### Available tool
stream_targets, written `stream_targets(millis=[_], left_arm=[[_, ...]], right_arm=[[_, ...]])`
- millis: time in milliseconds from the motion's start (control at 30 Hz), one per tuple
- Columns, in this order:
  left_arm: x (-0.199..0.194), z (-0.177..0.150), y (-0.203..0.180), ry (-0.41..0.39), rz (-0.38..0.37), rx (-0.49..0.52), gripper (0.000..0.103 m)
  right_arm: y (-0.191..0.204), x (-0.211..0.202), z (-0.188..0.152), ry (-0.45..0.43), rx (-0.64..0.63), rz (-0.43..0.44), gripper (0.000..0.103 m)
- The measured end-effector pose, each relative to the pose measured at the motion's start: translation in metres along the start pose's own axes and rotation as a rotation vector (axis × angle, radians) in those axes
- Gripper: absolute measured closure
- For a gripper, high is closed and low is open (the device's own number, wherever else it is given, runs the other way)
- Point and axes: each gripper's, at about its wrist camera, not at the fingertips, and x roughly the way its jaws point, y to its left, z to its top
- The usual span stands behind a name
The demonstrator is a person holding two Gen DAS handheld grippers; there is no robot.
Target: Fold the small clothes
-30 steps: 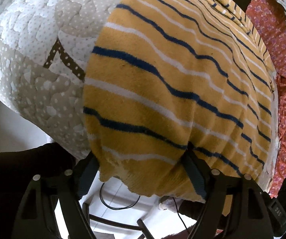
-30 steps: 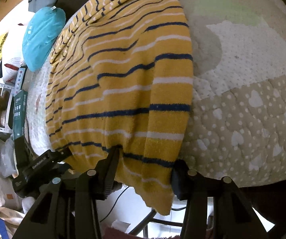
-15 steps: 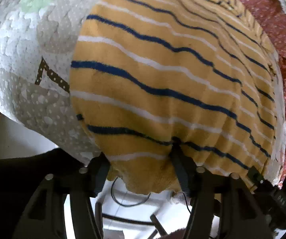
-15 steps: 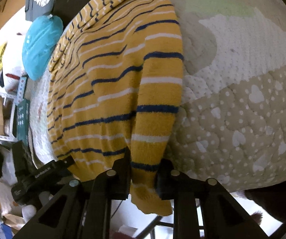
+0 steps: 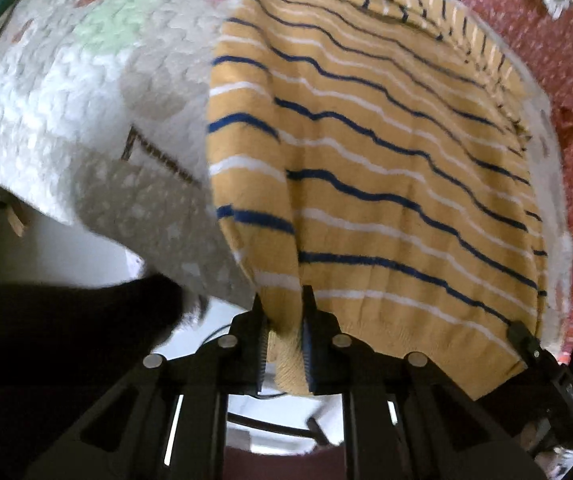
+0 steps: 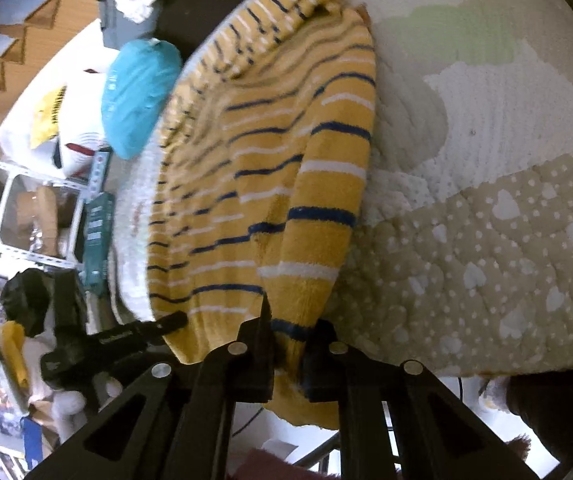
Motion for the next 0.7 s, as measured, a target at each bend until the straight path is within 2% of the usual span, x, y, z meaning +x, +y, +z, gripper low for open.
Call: stream_targets(millis=[133,267,367,533,700], left_arm=[[-0.021,-0.033,0.011,0.005,-0.108,-0.006,0.089],[-0.021,-0.061,0.03,0.04,-0.15,-0.04,0.089],[-0.016,-0.063,0.043,0.06,-0.178,-0.089,0.089],[-0.039,-0.047,0.037,0.01,-0.243,-0.058,0.09],[-0.056,0.012,0.005,-0.051,-0.308,-0.029,0.09]], right_arm=[[-0.002,-0.026,-0.01,0.011,-0.006,0.028,0.093],[-0.007,-0.04,-0.033,0.065,-0.03,0.01,0.093],[-0.021,-0.035,-0.044,0.112,0.021,0.021,0.093],[-0.024,-0.032,-0.03,0.111,0.106,0.103,0.093],[-0.002,-0.039,0.016,0.062,0.129,0.202,0.093]])
